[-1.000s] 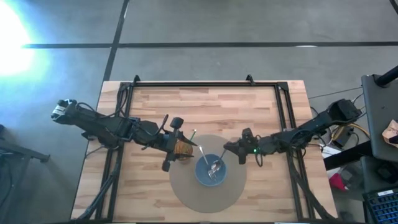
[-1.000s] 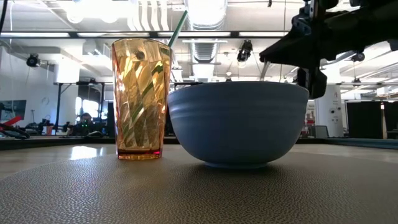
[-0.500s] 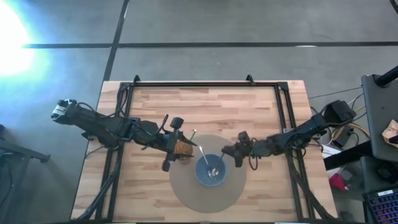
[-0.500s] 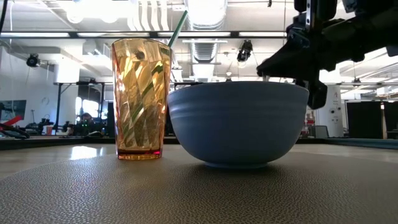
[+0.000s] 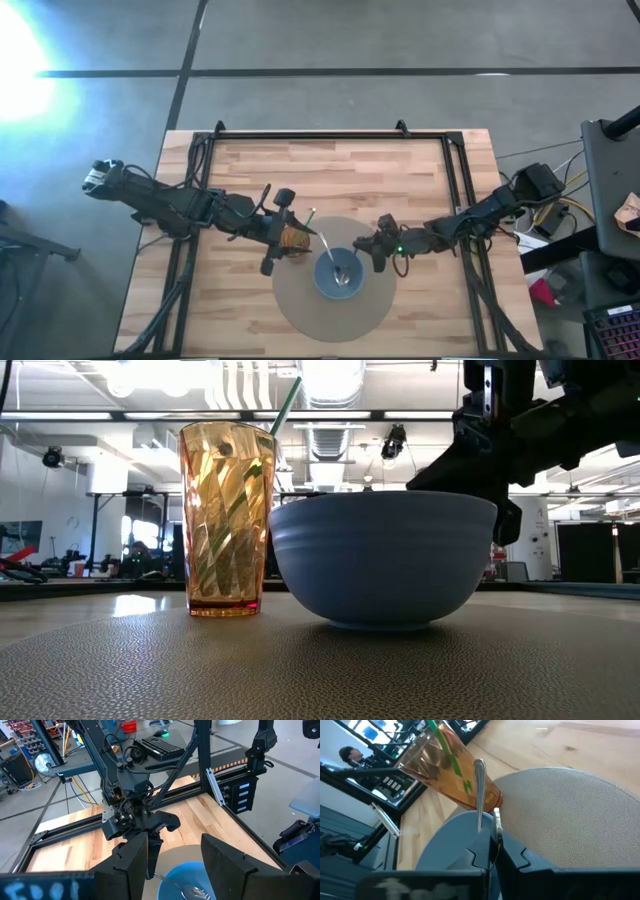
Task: Pick & Place Utensil
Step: Put the spoon into the bowl on the place mat
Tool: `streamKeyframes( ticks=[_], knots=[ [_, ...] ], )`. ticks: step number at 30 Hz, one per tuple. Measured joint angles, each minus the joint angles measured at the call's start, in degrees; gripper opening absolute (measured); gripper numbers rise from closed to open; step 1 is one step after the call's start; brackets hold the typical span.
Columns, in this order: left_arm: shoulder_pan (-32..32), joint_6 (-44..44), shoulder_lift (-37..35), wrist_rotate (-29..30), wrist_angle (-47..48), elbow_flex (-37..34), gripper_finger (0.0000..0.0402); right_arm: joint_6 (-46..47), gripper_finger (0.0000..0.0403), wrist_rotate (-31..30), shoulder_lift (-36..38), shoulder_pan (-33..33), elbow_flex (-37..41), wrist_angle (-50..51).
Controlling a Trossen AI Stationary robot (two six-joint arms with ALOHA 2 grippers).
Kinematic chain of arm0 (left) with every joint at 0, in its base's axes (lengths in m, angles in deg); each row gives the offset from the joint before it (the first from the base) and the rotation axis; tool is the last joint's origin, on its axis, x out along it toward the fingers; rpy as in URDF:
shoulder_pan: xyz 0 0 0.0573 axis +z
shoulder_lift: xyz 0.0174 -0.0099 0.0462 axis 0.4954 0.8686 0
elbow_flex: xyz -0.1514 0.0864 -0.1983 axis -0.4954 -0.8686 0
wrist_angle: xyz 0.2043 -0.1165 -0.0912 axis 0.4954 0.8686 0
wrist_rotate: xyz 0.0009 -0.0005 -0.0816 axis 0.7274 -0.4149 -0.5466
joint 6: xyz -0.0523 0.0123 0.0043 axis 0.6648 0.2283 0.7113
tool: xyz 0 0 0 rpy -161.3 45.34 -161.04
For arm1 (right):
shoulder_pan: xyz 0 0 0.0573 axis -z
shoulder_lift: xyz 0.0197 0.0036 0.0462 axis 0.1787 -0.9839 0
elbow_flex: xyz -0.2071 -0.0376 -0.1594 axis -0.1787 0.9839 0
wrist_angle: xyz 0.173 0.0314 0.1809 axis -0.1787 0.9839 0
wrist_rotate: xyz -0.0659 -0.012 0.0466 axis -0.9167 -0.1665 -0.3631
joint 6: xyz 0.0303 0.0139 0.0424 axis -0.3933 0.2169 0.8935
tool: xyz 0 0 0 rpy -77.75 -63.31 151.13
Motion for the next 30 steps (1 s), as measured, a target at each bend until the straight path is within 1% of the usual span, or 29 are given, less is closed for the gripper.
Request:
streamKeyframes(
  ticks=[8, 14, 22, 25, 30],
  knots=[
    [0.00, 0.00, 0.00, -0.02, 0.00, 0.00, 0.0179, -5.38, 0.0021, -0.01, 0.19, 0.00, 0.04, 0.79],
    [0.01, 0.22, 0.00, 0.00, 0.00, 0.00, 0.0179, -5.23, 0.0023, -0.04, 0.26, 0.02, 0.04, 3.21],
    [0.04, 0.24, 0.00, -0.02, 0.00, 0.00, 0.0179, -5.32, 0.0026, -0.04, 0.24, 0.02, 0.04, 3.68],
    [0.04, 0.24, 0.00, -0.02, 0.00, 0.00, 0.0179, -5.66, 0.0037, -0.04, 0.22, 0.02, 0.15, 4.16],
    [0.02, 0.24, 0.00, -0.01, 0.00, 0.00, 0.0179, -5.85, 0.0065, -0.02, 0.15, 0.02, 0.22, 4.30]
  ],
)
